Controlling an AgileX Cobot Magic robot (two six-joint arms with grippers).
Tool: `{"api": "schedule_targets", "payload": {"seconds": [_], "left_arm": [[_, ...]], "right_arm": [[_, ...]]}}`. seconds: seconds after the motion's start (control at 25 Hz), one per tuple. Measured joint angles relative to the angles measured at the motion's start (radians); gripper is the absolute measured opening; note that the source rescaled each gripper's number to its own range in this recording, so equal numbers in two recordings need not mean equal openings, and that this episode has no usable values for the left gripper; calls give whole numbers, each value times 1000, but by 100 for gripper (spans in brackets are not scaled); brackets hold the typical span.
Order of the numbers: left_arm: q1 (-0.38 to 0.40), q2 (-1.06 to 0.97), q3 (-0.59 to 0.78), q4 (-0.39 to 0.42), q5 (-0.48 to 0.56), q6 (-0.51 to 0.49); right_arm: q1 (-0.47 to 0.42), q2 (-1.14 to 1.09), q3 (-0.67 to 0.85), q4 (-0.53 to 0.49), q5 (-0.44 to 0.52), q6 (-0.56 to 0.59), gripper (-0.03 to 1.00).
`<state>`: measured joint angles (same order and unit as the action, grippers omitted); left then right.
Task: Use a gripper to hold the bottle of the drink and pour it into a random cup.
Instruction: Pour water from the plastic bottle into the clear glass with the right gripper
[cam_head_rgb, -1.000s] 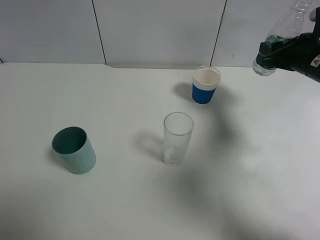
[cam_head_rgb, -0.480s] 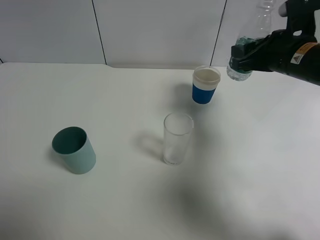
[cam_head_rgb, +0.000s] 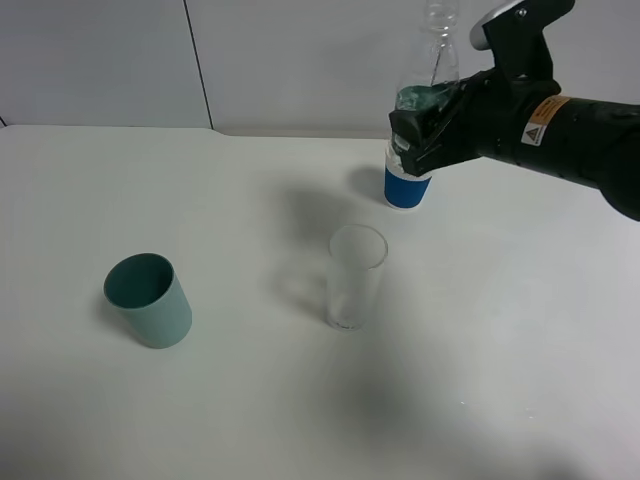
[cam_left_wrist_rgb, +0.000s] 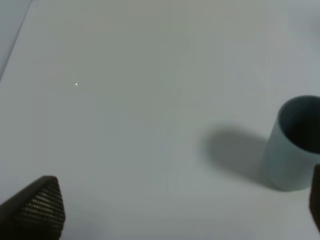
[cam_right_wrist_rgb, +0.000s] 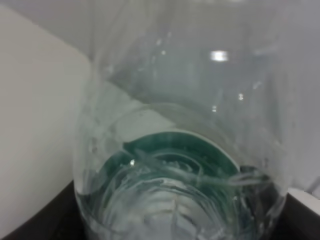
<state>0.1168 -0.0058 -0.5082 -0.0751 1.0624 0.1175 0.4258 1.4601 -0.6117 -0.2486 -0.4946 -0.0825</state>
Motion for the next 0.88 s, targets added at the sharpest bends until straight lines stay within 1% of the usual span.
{"api": "schedule_targets", "payload": {"seconds": [0.08, 0.2, 0.24, 0.32, 0.48, 0.6, 0.68, 0.88], "left_arm": [[0, 0, 0, 0, 0, 0], [0, 0, 0, 0, 0, 0], [0, 0, 0, 0, 0, 0], [0, 0, 0, 0, 0, 0], [0, 0, 0, 0, 0, 0], [0, 0, 0, 0, 0, 0], [0, 0, 0, 0, 0, 0], [0, 0, 0, 0, 0, 0]], "right_arm": [[26, 0, 0, 6, 8, -18, 0], [31, 0, 0, 6, 17, -24, 0], [31, 0, 0, -3, 18, -14, 0], [31, 0, 0, -54, 22, 29, 0], [31, 0, 0, -229, 32, 167, 0], [20, 0, 0, -397, 57, 294, 0], [9, 0, 0, -484, 78, 389, 0], [-5, 0, -2, -694, 163, 566, 0]]}}
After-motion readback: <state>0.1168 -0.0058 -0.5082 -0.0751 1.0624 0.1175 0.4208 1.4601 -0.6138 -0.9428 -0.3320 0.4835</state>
